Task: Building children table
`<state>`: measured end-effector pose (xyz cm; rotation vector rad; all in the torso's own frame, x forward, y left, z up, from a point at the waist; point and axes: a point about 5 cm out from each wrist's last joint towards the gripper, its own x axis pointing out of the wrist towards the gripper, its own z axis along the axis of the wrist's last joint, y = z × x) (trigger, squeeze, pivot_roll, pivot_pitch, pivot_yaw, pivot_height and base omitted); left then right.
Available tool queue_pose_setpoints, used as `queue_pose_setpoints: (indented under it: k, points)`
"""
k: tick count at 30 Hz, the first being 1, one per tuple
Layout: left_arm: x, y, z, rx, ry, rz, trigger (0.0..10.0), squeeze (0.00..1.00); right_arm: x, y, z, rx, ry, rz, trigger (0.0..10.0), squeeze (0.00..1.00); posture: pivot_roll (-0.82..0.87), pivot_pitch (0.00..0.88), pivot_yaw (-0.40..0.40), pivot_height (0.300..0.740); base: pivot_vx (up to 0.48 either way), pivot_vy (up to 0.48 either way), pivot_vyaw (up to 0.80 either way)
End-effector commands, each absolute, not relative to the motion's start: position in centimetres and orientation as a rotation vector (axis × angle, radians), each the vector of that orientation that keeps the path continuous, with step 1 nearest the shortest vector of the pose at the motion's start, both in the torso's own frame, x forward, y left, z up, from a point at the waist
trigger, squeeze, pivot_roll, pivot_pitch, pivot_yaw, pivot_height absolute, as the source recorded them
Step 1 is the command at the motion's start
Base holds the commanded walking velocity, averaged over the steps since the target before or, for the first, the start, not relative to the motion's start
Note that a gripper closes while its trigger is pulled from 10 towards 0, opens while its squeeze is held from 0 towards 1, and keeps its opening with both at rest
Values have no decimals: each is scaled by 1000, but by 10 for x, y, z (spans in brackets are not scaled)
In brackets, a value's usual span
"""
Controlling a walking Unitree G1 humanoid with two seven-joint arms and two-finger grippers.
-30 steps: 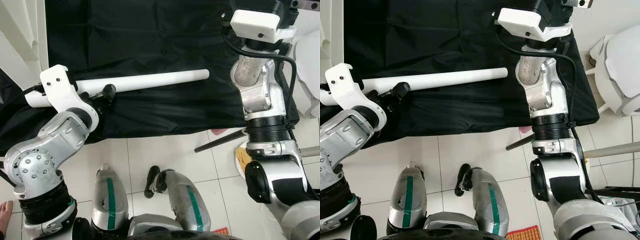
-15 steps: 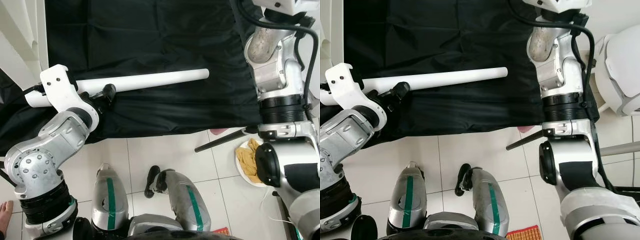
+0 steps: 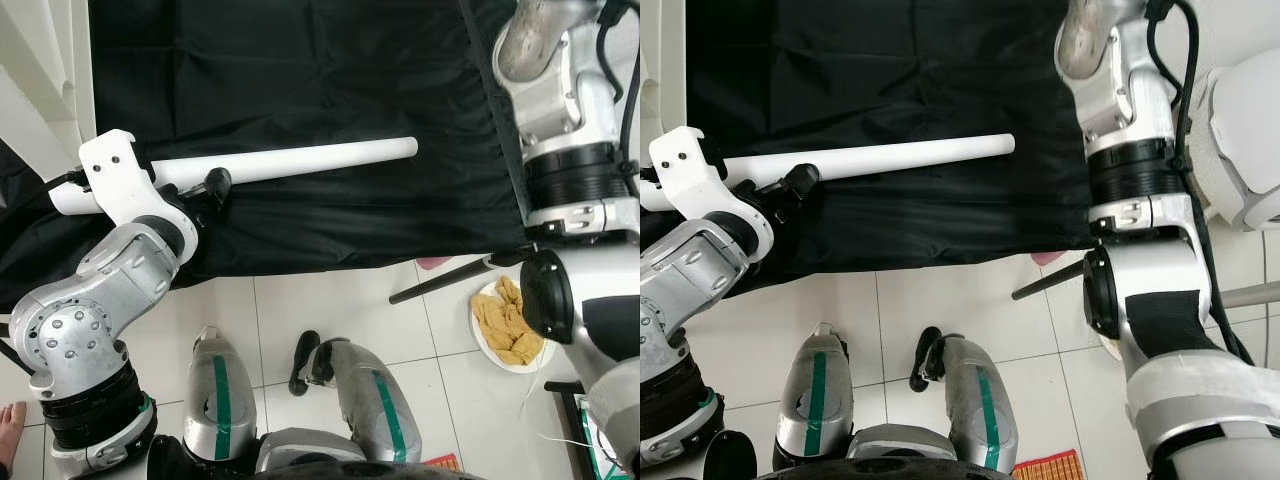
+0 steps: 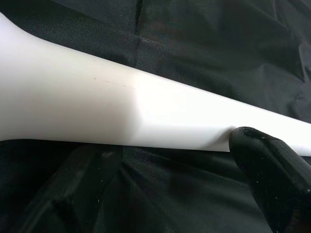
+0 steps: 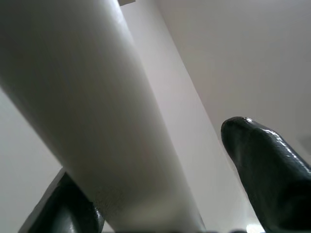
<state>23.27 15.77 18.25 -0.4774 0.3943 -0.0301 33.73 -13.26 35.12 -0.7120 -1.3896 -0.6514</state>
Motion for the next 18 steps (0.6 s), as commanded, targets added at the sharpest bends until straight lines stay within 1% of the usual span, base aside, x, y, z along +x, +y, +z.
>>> queue_pose_setpoints:
  k: [1,10,18]
  points:
    - [230,159,180,-468,410,-6,10000,0,338,-136,354,-687,-1391,-672,0,0,312,137,-135,740,0,0,0]
    - [231,159,179,-472,419,-1,10000,0,343,-139,354,-670,-1356,-666,0,0,311,140,-135,740,0,0,0]
    - [241,168,187,-470,369,75,10000,0,343,-140,356,-672,-1370,-669,0,0,302,139,-129,740,0,0,0]
